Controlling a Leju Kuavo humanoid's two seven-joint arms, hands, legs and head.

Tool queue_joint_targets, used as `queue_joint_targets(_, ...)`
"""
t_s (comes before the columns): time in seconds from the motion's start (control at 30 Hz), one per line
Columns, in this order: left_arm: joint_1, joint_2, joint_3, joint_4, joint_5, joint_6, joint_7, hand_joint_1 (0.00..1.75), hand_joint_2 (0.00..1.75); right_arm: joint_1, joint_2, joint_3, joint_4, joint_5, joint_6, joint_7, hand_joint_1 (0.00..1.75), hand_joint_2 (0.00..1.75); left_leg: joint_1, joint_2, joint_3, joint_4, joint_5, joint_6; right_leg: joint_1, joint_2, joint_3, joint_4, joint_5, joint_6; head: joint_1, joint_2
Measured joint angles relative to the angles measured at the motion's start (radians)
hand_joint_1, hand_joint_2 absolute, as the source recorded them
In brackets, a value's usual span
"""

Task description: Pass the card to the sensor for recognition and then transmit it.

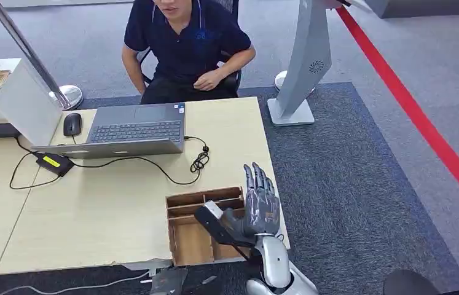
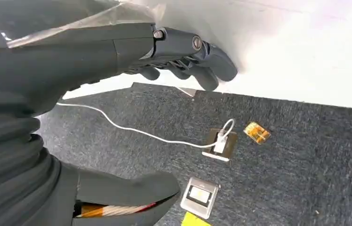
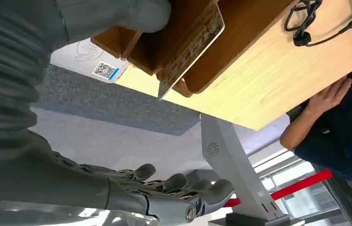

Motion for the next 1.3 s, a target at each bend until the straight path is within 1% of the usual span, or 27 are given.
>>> queue_joint_targets(0.03,0.000,0.000,0.000,0.000,0.000,0.000,0.000,0.00,1.75,0.000,0.000,0.000,0.000,0.000,0.000,0.000,0.10,1.75,0.000,0.000,0.000,0.000,0.000,0.000,0.000,0.000,0.000,0.000,0.000,0.000,0.000,0.000)
queue_joint_targets(0.2,0.000,-0.001,0.000,0.000,0.000,0.000,0.000,0.00,1.75,0.000,0.000,0.000,0.000,0.000,0.000,0.000,0.12,1.75,0.000,0.000,0.000,0.000,0.000,0.000,0.000,0.000,0.000,0.000,0.000,0.000,0.000,0.000)
queue_joint_targets(0.23,0.000,-0.001,0.000,0.000,0.000,0.000,0.000,0.00,1.75,0.000,0.000,0.000,0.000,0.000,0.000,0.000,0.16,1.75,0.000,0.000,0.000,0.000,0.000,0.000,0.000,0.000,0.000,0.000,0.000,0.000,0.000,0.000)
queue_joint_targets(0.7,0.000,-0.002,0.000,0.000,-0.004,-0.003,0.000,0.00,1.75,0.000,0.000,0.000,0.000,0.000,0.010,0.000,0.16,1.75,0.000,0.000,0.000,0.000,0.000,0.000,0.000,0.000,0.000,0.000,0.000,0.000,0.000,0.000)
queue_joint_targets(0.83,0.000,-0.002,0.000,0.000,-0.004,-0.003,0.000,0.00,1.75,0.000,0.000,0.000,0.000,0.000,0.010,0.000,0.21,1.75,0.000,0.000,0.000,0.000,0.000,0.000,0.000,0.000,0.000,0.000,0.000,0.000,0.000,0.000)
queue_joint_targets(0.87,0.000,-0.002,0.000,0.000,-0.004,-0.003,0.000,0.00,1.75,0.000,0.000,0.000,0.000,0.000,0.011,0.000,0.30,1.75,0.000,0.000,0.000,0.000,0.000,0.000,0.000,0.000,0.000,0.000,0.000,0.000,0.000,0.000)
queue_joint_targets(0.9,0.000,-0.002,0.000,0.000,-0.004,-0.003,0.000,0.00,1.75,0.000,0.000,0.000,0.000,0.000,0.011,0.000,0.31,1.75,0.000,0.000,0.000,0.000,0.000,0.000,0.000,0.000,0.000,0.000,0.000,0.000,0.000,0.000)
queue_joint_targets(0.93,0.000,-0.002,0.000,0.000,-0.004,-0.003,0.000,0.00,1.75,0.000,0.000,0.000,0.000,0.000,0.011,0.000,0.31,1.75,0.000,0.000,0.000,0.000,0.000,0.000,0.000,0.000,0.000,0.000,0.000,0.000,0.000,0.000)
queue_joint_targets(1.0,0.000,-0.002,0.000,0.000,-0.004,-0.003,0.000,0.00,1.75,0.000,0.000,0.000,0.000,0.000,0.011,0.000,0.24,1.75,0.000,0.000,0.000,0.000,0.000,0.000,0.000,0.000,0.000,0.000,0.000,0.000,0.000,0.000)
queue_joint_targets(1.13,0.000,-0.002,0.000,0.000,-0.005,-0.005,0.000,0.00,1.75,0.000,0.000,0.000,0.000,0.000,0.011,0.000,0.33,1.75,0.000,0.000,0.000,0.000,0.000,0.000,0.000,0.000,0.000,0.000,0.000,0.000,0.000,0.000)
queue_joint_targets(1.23,0.000,-0.002,0.000,0.000,-0.007,-0.009,0.000,0.00,1.75,0.000,0.000,0.000,0.000,-0.001,0.016,0.000,0.31,1.75,0.000,0.000,0.000,0.000,0.000,0.000,0.000,0.000,0.000,0.000,0.000,0.000,0.000,0.000)
queue_joint_targets(1.3,0.000,-0.002,0.000,0.000,-0.007,-0.010,0.000,0.00,1.75,0.000,0.000,0.000,0.000,-0.001,0.017,0.000,0.37,1.75,0.000,0.000,0.000,0.000,0.000,0.000,0.000,0.000,0.000,0.000,0.000,0.000,0.000,0.000)
